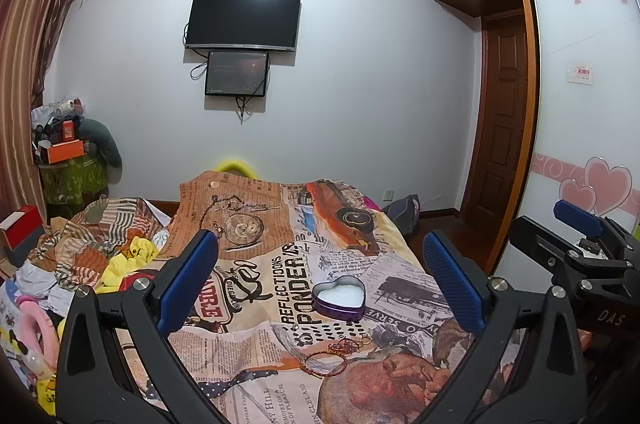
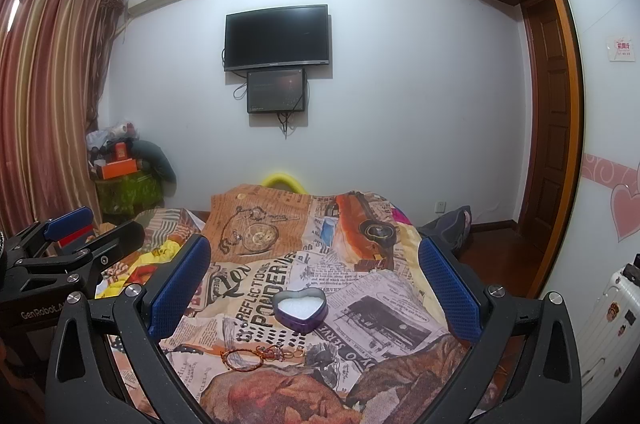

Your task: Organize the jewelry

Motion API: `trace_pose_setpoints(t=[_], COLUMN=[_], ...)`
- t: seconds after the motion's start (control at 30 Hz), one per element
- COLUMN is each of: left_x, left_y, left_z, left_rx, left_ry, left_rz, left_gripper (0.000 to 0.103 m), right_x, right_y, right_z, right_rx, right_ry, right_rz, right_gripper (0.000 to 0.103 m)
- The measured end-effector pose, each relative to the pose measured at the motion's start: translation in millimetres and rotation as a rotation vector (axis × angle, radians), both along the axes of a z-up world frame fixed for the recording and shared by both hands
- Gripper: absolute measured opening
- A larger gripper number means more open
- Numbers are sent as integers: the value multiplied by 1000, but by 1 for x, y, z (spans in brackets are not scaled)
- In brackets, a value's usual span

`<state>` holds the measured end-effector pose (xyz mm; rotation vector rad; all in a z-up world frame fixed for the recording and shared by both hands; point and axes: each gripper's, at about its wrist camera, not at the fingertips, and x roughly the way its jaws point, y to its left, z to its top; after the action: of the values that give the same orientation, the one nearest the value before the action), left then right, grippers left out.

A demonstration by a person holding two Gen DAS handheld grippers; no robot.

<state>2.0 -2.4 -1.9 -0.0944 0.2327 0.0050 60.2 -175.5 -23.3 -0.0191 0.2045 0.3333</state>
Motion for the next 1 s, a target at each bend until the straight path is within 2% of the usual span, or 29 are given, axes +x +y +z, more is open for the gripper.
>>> trace_pose_setpoints(t=[1.0], left_x=[6], left_y=[3], left_z=[-3], left_rx=[-1], left_ry=[11], left_rz=[-5], left_gripper=[103], right_x=[0], right_y=[0], right_z=[-4], right_rx=[-1], right_ry=[7], right_rz=[1], right_gripper=[103])
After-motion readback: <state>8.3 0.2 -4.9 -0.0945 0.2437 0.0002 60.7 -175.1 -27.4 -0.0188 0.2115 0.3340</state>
